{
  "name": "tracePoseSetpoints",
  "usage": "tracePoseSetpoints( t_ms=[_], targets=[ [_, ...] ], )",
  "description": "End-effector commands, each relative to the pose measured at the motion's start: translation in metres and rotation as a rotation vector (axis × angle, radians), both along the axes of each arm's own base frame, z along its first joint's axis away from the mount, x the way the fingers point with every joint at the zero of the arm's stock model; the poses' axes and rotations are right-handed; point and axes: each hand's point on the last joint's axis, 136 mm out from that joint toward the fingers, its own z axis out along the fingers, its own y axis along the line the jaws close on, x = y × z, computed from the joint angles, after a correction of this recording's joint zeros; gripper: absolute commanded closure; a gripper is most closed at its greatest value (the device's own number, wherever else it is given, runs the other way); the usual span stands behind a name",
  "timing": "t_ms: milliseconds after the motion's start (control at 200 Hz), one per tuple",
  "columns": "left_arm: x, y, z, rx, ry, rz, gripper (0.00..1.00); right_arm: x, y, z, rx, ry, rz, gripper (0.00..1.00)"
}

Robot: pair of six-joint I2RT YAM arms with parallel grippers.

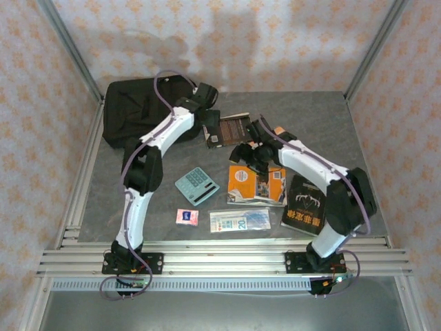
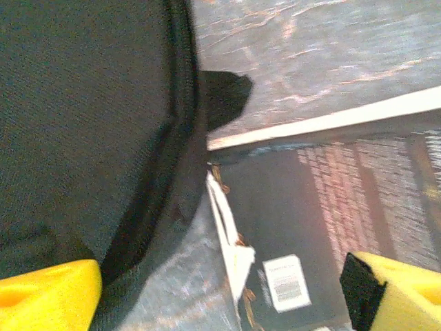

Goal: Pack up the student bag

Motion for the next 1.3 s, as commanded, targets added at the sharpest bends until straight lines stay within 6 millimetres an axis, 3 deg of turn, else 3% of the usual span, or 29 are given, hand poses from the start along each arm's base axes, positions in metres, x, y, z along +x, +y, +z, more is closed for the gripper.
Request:
tracePoseSetpoints(
  t_ms=[0,55,105,220,375,530,716,831,911,1056,1251,1296],
  targets=[
    [0.009,0.037,-0.006,0.19,-0.009,0.063,0.2,-0.025,-0.011,0.001,-0.014,0.025,0.02,0.22],
    [0.013,0.036,-0.008,0.204,-0.019,0.054,0.36,-0.029,-0.014,0.005,-0.007,0.014,0.022,0.26],
    [0.016,0.031,-0.005,0.217,-0.032,0.036,0.58,-0.031,-0.016,0.009,-0.007,0.003,0.027,0.3],
    [0.02,0.021,0.018,0.339,-0.103,-0.001,1.0,-0.034,-0.023,0.02,-0.034,-0.026,0.044,0.4],
    [0.015,0.011,0.066,0.435,-0.203,-0.01,1.0,-0.031,-0.035,0.046,-0.08,-0.099,0.044,0.42],
    [-0.001,0.016,0.133,0.409,-0.303,0.024,1.0,-0.029,-0.052,0.074,-0.147,-0.157,0.022,0.42],
    [-0.038,0.027,0.201,0.373,-0.376,0.038,1.0,-0.027,-0.073,0.117,-0.185,-0.271,-0.041,0.42],
    [-0.074,0.022,0.234,0.283,-0.403,-0.01,1.0,-0.029,-0.091,0.137,-0.234,-0.322,-0.103,0.36],
    [-0.102,0.006,0.234,0.207,-0.372,-0.087,1.0,-0.033,-0.099,0.148,-0.25,-0.344,-0.109,0.37],
    [-0.162,-0.02,0.214,0.146,-0.289,-0.219,1.0,-0.041,-0.104,0.167,-0.195,-0.405,-0.145,0.37],
    [-0.229,-0.038,0.181,-0.001,-0.236,-0.328,1.0,-0.044,-0.094,0.15,-0.15,-0.351,-0.133,0.36],
    [-0.241,-0.042,0.173,-0.012,-0.221,-0.356,1.0,-0.048,-0.097,0.153,-0.133,-0.369,-0.147,0.36]
  ],
)
